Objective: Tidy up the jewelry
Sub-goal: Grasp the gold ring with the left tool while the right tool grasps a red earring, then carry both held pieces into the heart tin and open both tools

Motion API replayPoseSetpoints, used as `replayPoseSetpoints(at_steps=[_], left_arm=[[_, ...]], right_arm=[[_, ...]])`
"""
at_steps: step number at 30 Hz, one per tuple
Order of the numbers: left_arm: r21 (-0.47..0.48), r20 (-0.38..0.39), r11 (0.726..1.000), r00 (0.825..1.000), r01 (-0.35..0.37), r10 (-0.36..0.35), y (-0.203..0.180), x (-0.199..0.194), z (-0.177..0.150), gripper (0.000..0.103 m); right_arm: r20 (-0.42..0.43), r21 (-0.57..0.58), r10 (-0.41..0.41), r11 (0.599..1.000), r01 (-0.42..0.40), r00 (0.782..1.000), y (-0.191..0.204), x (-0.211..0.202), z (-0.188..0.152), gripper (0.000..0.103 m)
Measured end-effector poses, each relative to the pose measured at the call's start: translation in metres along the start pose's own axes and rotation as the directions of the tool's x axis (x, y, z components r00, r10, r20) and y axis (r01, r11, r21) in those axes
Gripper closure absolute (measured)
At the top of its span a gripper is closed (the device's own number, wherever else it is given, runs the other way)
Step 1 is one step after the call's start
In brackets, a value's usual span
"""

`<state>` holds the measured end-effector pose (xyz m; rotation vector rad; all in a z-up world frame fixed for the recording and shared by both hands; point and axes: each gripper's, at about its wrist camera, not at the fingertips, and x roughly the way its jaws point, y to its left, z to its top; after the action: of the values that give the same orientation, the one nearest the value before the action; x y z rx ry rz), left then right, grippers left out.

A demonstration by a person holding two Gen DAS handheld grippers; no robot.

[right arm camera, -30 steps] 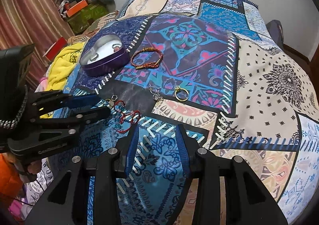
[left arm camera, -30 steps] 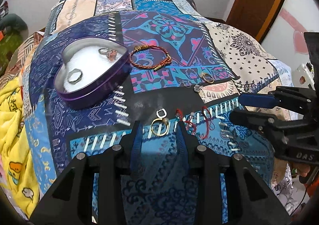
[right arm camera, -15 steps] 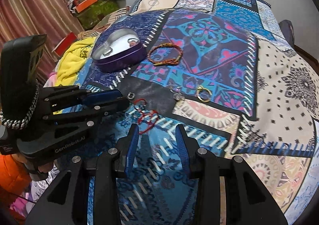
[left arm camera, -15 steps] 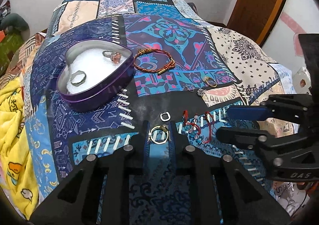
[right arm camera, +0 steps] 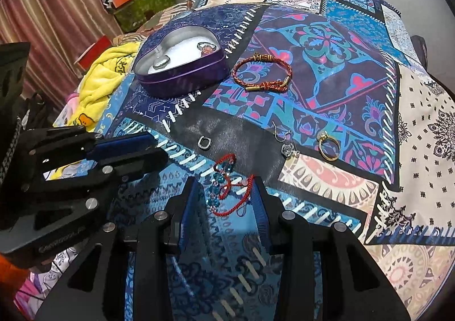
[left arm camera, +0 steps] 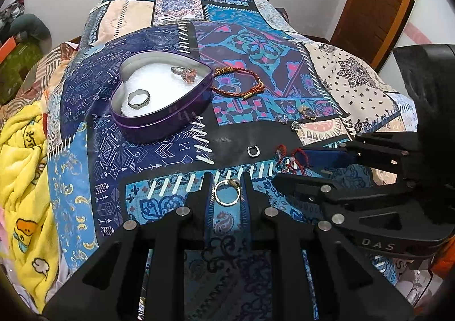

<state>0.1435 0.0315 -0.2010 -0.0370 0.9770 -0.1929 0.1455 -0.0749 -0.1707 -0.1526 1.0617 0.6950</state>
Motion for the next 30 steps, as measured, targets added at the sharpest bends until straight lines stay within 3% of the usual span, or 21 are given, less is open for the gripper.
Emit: replayPoseSetpoints(at_steps=[5,16,30], left_arm=[[-0.01,0.003,1.0,1.0,0.003,-0.003,0.0,0.0,0.0,0.086],[-0.025,0.035,1.0,0.999,-0.009,0.009,0.001,-0.013,0.004,0.086],[-0.056,0.162,0.998,0.986,-0.025,0.034,0.013,-0.055,0.023,0.086]], right_arm=[[0.009,-0.004,-0.047,0.999,0.047,0.999,-0.002,0.0,0.0,0.094],[0.033,-0.002,-0.064,0.998,0.064,0.997,-0.001,-0.011,-0.001,0.095],[0.194,-0.021,-0.071,0.997,0.077,0.978,0.012,-0.059,0.028,0.095]])
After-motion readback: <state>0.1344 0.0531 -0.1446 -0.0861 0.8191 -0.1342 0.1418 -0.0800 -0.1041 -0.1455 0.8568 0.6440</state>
